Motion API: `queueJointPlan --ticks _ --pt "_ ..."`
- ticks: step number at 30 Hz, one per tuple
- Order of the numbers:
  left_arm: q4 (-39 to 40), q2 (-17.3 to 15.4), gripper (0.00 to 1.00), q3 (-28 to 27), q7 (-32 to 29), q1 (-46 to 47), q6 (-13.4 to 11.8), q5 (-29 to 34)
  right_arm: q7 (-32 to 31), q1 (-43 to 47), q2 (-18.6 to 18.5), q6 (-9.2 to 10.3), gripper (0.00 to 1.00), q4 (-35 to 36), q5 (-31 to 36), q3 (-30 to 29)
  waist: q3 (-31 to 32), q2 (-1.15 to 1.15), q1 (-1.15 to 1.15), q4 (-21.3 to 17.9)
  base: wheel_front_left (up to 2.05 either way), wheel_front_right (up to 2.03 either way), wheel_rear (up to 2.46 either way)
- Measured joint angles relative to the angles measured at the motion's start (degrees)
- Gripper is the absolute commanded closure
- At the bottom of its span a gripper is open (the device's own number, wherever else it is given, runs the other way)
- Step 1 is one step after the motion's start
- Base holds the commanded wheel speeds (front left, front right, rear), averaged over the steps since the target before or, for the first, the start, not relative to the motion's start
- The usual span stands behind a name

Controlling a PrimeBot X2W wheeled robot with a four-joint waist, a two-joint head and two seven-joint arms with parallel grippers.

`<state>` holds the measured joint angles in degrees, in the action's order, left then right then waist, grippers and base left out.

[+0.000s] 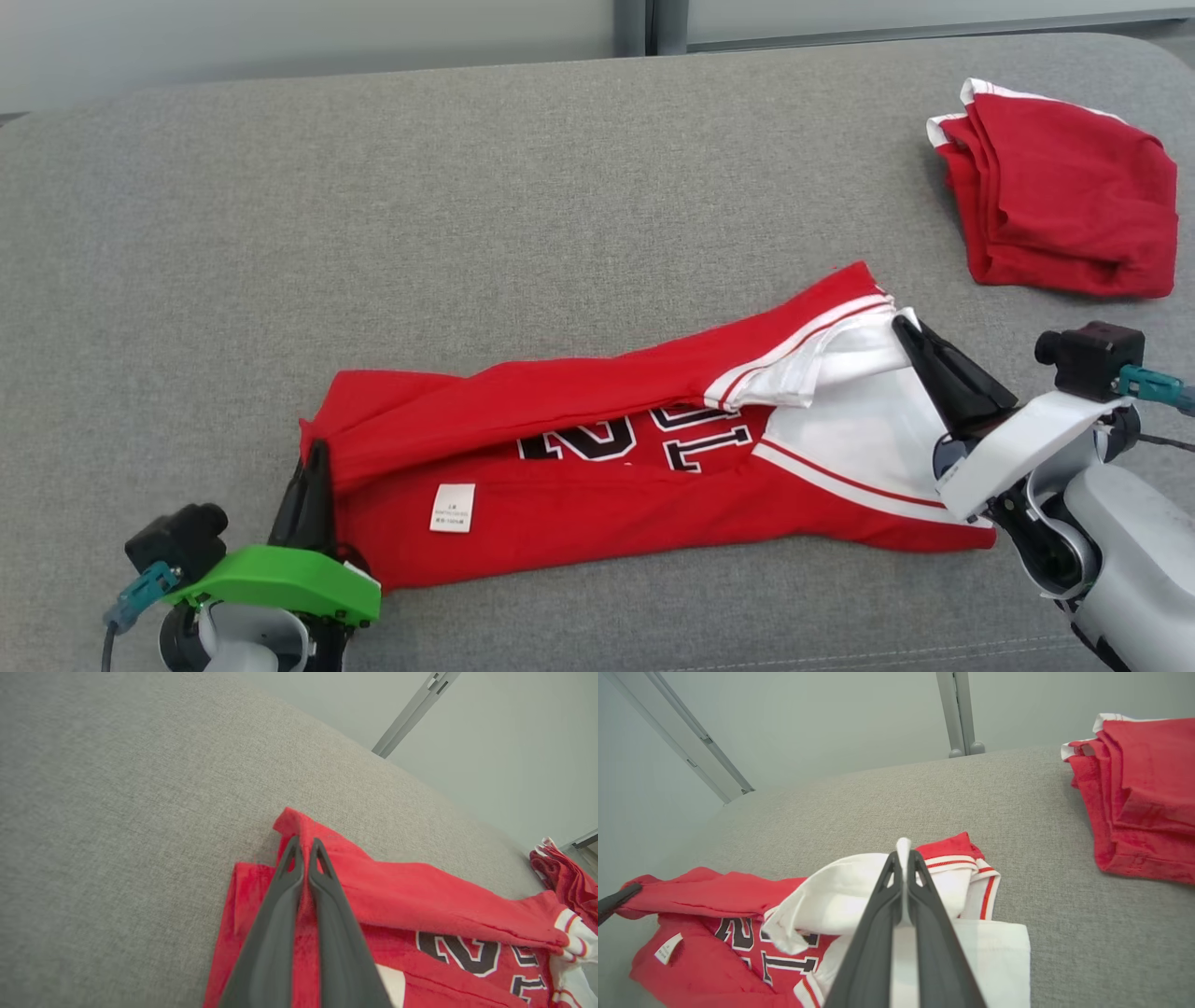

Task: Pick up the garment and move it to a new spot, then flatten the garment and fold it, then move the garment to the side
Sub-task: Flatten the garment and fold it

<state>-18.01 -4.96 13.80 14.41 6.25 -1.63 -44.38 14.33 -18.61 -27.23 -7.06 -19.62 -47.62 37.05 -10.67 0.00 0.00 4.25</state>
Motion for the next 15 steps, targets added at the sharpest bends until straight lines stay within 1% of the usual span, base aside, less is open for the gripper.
queueJointPlan --ticks 8,13,14,15 --pt "-2.0 0.1 1.00 0.4 0.0 -3.3 -0.4 -1.3 0.0 4.9 0.6 0.00 1.00 2.2 3.7 -1.8 0.6 0.00 0.00 -0.9 0.00 0.00 0.00" --pt "-2.1 0.0 1.00 0.4 -0.2 -3.4 -0.5 -1.3 0.0 6.6 0.2 0.00 1.00 2.1 6.1 -1.9 1.0 0.00 0.00 -1.6 0.00 0.00 0.00" --pt "-2.1 -0.1 1.00 0.4 -0.3 -3.7 -0.9 -1.3 0.0 7.1 0.3 0.00 0.93 1.9 6.4 -1.9 1.1 0.00 0.00 -1.7 0.00 0.00 0.00" --pt "-2.2 -0.2 1.00 0.4 -0.3 -4.0 -0.9 -1.3 0.0 7.6 0.3 0.00 0.80 1.7 6.5 -2.0 1.1 0.00 0.00 -1.8 0.00 0.00 0.00"
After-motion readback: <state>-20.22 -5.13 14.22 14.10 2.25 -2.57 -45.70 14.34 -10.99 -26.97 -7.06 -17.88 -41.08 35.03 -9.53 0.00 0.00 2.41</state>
